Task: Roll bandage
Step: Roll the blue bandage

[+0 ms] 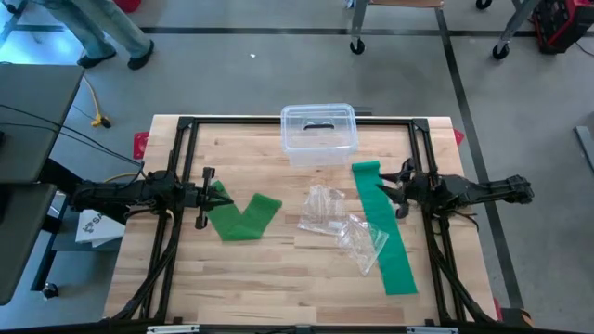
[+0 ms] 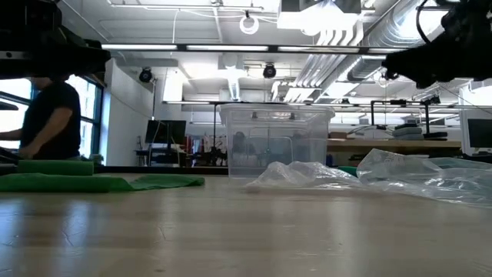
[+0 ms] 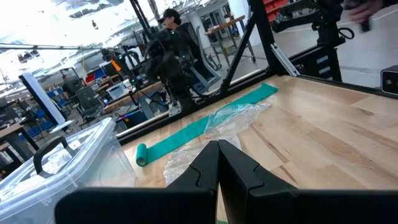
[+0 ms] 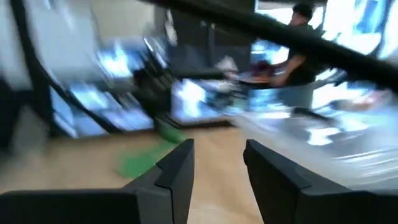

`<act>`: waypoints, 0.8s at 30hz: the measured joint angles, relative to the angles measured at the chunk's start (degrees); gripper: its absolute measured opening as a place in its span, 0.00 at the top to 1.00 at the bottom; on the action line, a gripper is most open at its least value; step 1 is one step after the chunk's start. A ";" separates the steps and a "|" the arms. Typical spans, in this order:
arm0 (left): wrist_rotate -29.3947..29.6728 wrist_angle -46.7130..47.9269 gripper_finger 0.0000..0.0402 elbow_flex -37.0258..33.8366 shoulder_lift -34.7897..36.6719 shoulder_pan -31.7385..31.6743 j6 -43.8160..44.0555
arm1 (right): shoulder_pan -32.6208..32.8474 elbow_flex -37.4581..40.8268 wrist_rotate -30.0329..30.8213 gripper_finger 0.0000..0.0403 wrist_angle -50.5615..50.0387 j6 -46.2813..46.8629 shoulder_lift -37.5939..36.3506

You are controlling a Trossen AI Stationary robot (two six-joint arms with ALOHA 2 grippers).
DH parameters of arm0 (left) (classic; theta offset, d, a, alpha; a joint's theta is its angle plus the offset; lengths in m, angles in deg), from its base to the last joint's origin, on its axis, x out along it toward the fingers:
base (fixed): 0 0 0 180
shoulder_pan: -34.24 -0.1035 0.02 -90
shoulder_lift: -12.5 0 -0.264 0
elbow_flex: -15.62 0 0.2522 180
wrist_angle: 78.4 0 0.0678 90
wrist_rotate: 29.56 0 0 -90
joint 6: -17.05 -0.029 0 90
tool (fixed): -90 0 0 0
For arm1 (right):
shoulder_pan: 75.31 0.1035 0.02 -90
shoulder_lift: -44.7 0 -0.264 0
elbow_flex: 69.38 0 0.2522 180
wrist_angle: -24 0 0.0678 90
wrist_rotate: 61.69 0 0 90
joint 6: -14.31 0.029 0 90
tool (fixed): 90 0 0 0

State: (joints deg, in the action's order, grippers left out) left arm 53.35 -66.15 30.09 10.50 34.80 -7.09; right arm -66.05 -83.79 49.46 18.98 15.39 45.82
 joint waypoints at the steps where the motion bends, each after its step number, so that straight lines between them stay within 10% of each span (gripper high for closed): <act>1: 0.02 0.00 1.00 0.02 0.00 0.00 0.00 | 0.00 0.00 -0.78 0.66 1.22 6.17 -0.02; 11: 0.00 0.00 1.00 0.00 0.02 0.00 0.00 | -1.72 0.00 6.15 0.66 15.03 22.03 0.00; 20: 8.01 -1.28 1.00 0.00 0.01 -0.17 0.21 | -3.28 -6.77 -10.94 0.66 15.81 20.77 1.29; 24: 10.10 -1.21 1.00 0.00 0.00 -0.17 1.17 | -3.28 -15.48 -6.91 0.66 7.27 15.65 4.44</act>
State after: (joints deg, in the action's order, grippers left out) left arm 63.45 -67.37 30.09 10.50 34.62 -5.92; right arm -69.33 -99.27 42.55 26.25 31.04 50.27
